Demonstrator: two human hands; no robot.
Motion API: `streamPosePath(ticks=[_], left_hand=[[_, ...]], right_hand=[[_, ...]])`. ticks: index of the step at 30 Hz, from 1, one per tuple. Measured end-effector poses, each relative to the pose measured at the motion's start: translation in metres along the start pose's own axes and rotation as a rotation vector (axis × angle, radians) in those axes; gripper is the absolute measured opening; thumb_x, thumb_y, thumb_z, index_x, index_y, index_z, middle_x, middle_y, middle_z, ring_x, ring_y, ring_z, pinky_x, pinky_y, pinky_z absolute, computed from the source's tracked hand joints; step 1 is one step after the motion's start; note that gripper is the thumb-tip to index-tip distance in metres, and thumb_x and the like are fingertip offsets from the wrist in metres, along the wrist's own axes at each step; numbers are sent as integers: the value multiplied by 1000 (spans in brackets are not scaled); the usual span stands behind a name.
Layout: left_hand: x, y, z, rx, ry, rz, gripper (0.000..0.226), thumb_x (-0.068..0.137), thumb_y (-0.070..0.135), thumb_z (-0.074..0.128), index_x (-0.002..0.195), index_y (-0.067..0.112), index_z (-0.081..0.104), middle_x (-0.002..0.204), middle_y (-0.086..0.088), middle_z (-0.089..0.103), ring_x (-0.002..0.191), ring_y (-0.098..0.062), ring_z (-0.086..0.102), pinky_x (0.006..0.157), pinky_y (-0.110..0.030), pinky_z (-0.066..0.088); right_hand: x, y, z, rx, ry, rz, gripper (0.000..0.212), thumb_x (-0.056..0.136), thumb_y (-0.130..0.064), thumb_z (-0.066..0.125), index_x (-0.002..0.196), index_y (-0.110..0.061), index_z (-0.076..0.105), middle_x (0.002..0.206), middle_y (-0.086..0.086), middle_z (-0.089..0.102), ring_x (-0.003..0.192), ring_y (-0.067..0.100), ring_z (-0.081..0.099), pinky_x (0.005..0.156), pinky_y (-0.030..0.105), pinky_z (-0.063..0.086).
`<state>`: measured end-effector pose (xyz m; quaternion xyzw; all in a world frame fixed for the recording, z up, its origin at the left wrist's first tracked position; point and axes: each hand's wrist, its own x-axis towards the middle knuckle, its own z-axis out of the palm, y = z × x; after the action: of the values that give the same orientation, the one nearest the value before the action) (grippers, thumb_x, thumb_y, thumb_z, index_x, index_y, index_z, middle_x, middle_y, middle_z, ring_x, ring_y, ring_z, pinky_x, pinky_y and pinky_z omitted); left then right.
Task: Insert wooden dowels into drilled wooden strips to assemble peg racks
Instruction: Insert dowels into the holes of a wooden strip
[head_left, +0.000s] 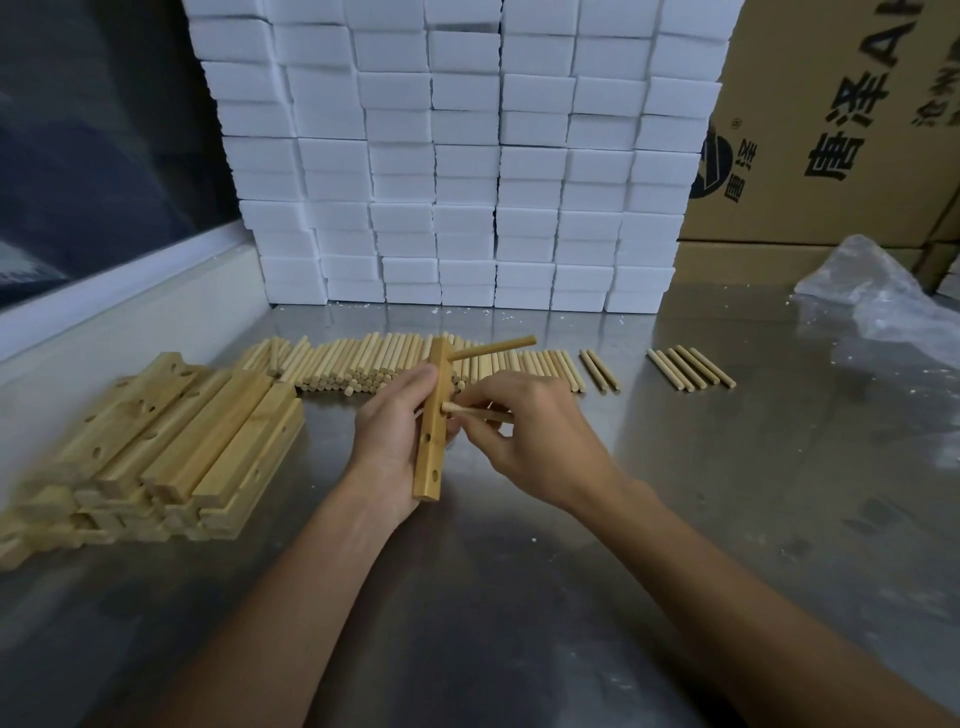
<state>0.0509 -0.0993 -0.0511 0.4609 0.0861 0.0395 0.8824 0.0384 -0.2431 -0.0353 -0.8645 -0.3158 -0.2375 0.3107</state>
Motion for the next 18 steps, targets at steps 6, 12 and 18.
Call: streamPosePath(ticks=[6,12,18], left_hand=[[-3,0,3,39,41,59,17,90,14,69,107,15,74,78,-8,70,61,-16,65,54,-26,54],[-7,-3,8,66,62,116,12,87,12,72,95,21,74,71,0,72,61,-13,64,56,-26,53],[-8,-4,9,87,43,151,13,86,14,74,96,22,75,79,1,72,68,-11,66,66,-28,58]], right_hand=[[0,-3,-1,-109,-49,-47,15,91,-20,68,104,-18,74,94,-2,68,86,20,64,70,44,53],[0,-5,0,-156,-37,-88,10,92,-15,66,97,-13,75,85,2,67,77,25,63,63,45,51],[2,-2,2,-174,-82,-19,23,99,-24,50,95,-19,73,87,-4,69,80,24,65,66,43,51]])
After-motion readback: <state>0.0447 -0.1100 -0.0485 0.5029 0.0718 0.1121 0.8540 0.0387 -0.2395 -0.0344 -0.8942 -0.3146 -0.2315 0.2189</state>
